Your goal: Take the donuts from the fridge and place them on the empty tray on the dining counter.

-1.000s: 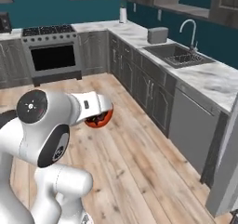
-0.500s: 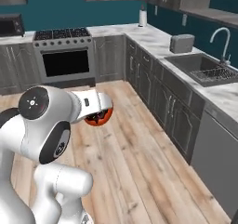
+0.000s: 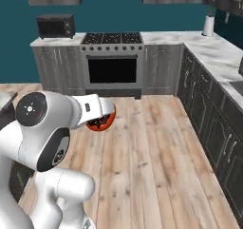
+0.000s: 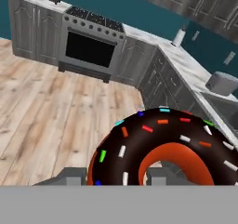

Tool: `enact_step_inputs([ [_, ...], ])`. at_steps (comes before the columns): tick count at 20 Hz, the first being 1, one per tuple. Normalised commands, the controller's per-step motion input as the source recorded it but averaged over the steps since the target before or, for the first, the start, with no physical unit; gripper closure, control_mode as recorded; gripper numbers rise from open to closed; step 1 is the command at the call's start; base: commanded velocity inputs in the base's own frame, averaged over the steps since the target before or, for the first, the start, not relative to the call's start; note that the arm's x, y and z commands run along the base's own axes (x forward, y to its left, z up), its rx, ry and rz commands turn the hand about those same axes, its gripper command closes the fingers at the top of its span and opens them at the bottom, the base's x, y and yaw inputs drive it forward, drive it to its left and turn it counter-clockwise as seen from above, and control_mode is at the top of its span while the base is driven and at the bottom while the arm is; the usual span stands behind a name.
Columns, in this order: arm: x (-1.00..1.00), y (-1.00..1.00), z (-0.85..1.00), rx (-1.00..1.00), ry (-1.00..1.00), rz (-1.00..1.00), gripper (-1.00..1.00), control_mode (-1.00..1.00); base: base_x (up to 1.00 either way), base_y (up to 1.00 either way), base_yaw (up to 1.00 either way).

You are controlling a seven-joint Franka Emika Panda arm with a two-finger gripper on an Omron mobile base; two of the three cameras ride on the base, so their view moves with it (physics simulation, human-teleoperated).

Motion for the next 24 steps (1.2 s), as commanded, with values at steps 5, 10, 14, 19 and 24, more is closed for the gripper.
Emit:
enact_step_inputs([
  [5, 0.0, 0.0, 0.0, 0.0, 0.0, 0.0, 1.0, 1.0, 1.0, -0.03, 0.56],
  [10, 0.0, 0.0, 0.0, 0.0, 0.0, 0.0, 1.0, 1.0, 1.0, -0.04, 0.39],
  [14, 0.0, 0.0, 0.0, 0.0, 0.0, 0.0, 1.0, 1.0, 1.0, -0.03, 0.35],
  [19, 0.0, 0.0, 0.0, 0.0, 0.0, 0.0, 1.0, 1.0, 1.0, 0.0, 0.36],
  [24, 0.0, 0.0, 0.0, 0.0, 0.0, 0.0, 1.0, 1.0, 1.0, -0.06, 0.61],
])
